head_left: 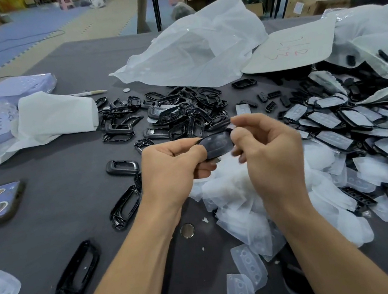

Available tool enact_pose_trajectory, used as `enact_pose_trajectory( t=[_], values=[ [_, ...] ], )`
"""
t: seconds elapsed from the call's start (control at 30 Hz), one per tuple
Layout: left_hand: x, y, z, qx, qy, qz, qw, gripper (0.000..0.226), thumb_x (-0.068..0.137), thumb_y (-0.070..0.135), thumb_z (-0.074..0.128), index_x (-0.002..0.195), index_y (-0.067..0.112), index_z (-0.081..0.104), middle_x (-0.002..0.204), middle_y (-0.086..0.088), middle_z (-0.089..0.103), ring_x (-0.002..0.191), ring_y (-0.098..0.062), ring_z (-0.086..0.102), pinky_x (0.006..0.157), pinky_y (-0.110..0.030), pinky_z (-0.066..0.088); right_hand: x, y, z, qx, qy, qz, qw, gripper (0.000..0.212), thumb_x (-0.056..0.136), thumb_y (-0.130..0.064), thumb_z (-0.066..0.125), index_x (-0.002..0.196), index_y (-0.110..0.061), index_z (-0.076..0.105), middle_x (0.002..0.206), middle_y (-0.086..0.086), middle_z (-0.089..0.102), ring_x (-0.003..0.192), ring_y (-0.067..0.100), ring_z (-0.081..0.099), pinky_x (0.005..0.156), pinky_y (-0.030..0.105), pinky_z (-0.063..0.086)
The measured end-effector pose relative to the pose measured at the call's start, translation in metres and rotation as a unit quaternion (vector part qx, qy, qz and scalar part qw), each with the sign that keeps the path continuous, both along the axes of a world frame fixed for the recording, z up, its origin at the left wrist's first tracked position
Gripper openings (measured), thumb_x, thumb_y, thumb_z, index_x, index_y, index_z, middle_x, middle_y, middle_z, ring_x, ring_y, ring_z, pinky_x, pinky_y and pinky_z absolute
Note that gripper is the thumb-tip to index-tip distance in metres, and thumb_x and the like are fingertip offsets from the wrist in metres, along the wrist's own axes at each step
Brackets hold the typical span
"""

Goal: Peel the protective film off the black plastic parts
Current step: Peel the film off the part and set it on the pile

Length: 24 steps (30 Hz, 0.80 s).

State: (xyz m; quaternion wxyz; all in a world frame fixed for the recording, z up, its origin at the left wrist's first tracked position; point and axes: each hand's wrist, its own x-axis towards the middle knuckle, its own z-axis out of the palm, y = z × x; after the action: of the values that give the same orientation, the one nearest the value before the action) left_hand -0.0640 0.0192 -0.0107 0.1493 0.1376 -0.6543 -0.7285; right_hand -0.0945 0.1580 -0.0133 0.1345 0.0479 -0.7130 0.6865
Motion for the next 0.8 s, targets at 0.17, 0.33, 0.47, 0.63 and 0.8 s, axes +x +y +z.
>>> enact_pose_trajectory(
  t=[0.17,0.33,0.47,0.63,0.8],
  values=[
    [-0.002,0.001,-0.001,0.019,0.025,0.018,0.999,0.033,0.090,-0.006,0.069,0.073,0.017,0.084,0.068,-0.013,0.076,0.055,-0.018,0.070,0.052,-0.022,0.055,0.004,0.002,0.002,0.125,0.072,-0.078,0.987,0.012,0.084,-0.028,0.078,0.075,-0.028,0.070,0.071,-0.015,0.069,0.062,0.013,0.061,0.061,0.031,0.052],
    [-0.001,0.003,-0.003,-0.018,0.051,0.022,0.998,0.039,0.092,-0.003,0.070,0.076,0.030,0.084,0.070,-0.007,0.078,0.061,-0.016,0.074,0.057,-0.022,0.057,0.006,-0.003,-0.001,0.179,0.081,-0.074,0.978,0.012,0.080,-0.034,0.085,0.083,-0.029,0.075,0.069,-0.014,0.069,0.067,0.007,0.061,0.063,0.019,0.046],
    [-0.001,0.004,-0.005,-0.022,0.052,0.024,0.998,0.030,0.092,-0.003,0.071,0.079,0.020,0.084,0.070,-0.008,0.078,0.061,-0.017,0.075,0.057,-0.021,0.056,0.005,-0.003,-0.003,0.165,0.063,-0.090,0.980,0.016,0.078,-0.036,0.087,0.083,-0.030,0.073,0.071,-0.018,0.069,0.066,0.006,0.062,0.062,0.017,0.048],
    [-0.001,0.005,-0.007,-0.056,0.054,0.024,0.997,0.032,0.092,-0.001,0.072,0.079,0.027,0.083,0.071,-0.006,0.079,0.063,-0.019,0.076,0.060,-0.024,0.060,0.003,-0.006,-0.003,0.115,0.018,-0.066,0.991,0.015,0.078,-0.028,0.088,0.076,-0.028,0.073,0.069,-0.019,0.072,0.062,0.005,0.070,0.064,0.025,0.058],
    [-0.001,0.006,-0.007,-0.071,0.058,0.037,0.995,0.035,0.092,0.000,0.072,0.077,0.031,0.083,0.071,-0.004,0.078,0.063,-0.021,0.076,0.060,-0.026,0.061,0.005,-0.008,-0.004,0.039,-0.022,-0.032,0.998,0.015,0.079,-0.019,0.087,0.073,-0.024,0.074,0.064,-0.006,0.074,0.058,0.014,0.073,0.060,0.039,0.064]
  ],
)
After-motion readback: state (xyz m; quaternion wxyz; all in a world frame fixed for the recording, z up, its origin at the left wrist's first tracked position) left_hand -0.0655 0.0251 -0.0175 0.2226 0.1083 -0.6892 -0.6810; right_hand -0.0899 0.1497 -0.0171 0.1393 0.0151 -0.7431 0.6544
